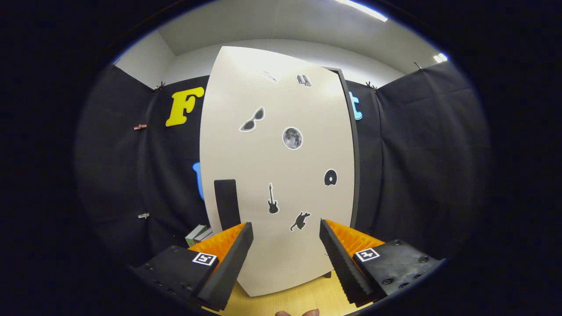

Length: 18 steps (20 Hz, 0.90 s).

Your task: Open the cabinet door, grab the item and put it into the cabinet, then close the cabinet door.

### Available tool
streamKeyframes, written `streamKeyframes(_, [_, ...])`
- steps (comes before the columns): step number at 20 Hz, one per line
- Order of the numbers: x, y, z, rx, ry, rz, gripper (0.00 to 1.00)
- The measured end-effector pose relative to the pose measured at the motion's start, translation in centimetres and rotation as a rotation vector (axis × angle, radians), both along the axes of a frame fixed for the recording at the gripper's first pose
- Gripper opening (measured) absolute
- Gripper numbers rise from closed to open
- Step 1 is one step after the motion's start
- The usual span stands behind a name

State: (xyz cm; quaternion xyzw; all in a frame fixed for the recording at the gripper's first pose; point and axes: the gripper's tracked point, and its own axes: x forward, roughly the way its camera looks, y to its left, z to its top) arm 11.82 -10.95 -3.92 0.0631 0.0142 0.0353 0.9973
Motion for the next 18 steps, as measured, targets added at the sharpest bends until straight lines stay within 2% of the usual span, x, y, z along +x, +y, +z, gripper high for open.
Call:
streamKeyframes(6, [-0.6,-1.1,0.2,0.005,-0.017,0.002,0.98])
streamKeyframes(10, [-0.6,-2.2,0.0,-0.03,-0.031,-0.032,0.98])
streamKeyframes(18, [-1.4,-2.0,-0.3,-0.076,-0.005,0.011,0.98])
